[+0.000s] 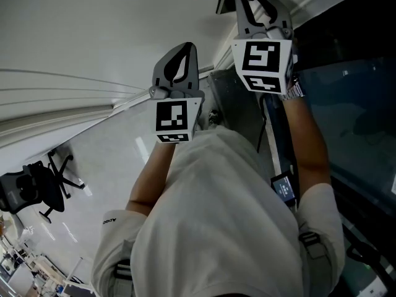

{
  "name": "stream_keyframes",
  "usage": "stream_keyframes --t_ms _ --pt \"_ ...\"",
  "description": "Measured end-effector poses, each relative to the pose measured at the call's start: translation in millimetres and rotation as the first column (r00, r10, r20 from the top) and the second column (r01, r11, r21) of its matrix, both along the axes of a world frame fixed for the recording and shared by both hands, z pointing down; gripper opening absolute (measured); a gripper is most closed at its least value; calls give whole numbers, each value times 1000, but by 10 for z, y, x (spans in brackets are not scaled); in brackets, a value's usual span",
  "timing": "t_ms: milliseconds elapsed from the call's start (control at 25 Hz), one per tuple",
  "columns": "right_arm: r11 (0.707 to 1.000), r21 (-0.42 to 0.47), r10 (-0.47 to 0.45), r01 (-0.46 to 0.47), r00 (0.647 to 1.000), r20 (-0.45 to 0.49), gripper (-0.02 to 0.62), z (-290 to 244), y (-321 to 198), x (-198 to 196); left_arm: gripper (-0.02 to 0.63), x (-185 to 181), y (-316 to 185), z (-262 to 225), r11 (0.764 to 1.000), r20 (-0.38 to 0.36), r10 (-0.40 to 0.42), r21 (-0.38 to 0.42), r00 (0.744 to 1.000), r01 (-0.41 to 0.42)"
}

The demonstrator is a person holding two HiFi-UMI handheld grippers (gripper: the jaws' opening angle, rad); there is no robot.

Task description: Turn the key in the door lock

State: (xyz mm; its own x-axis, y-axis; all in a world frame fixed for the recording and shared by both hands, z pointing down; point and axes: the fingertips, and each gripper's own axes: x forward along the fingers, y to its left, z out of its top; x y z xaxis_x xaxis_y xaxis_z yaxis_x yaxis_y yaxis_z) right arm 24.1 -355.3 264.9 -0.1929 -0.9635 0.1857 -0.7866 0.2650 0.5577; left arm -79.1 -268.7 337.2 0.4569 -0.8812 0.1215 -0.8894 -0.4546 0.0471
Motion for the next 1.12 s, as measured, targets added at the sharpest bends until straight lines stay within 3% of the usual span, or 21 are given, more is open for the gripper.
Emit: stream_keyframes --t_ms 80,120,160,360,480,560,640,800,1000,1120 --pt "1000 -27 -5 8 993 120 70 -19 -9 13 9 9 6 1 1000 1 0 1 1000 0" --pt "999 -40 -2 9 985 171 9 -24 -11 25 9 11 8 1 1000 1 -1 1 1000 1" --pt "999 -50 3 8 979 206 9 -28 -13 35 9 11 9 -1 1000 2 -3 1 1000 3" --pt "997 -75 8 14 959 283 9 -18 -28 53 9 -10 5 6 1000 3 -13 -2 1000 13" --pt "992 -122 24 31 908 419 9 -9 -39 84 9 -2 17 17 1000 7 -14 -4 1000 14" --pt "988 -149 41 42 855 516 9 -9 -38 94 9 0 30 12 1000 8 -15 -2 1000 15" --pt "982 -180 65 62 777 626 9 0 -38 113 9 -5 40 8 1000 10 -18 0 1000 18" --pt "965 -232 122 125 568 814 9 15 -62 167 9 -20 41 -15 1000 13 -26 6 1000 26" --pt "949 -252 178 188 340 924 9 10 -51 193 9 -50 81 -29 999 16 -39 7 999 39" --pt "936 -263 229 233 163 960 9 49 -41 199 9 -86 106 4 999 20 -48 5 999 47"
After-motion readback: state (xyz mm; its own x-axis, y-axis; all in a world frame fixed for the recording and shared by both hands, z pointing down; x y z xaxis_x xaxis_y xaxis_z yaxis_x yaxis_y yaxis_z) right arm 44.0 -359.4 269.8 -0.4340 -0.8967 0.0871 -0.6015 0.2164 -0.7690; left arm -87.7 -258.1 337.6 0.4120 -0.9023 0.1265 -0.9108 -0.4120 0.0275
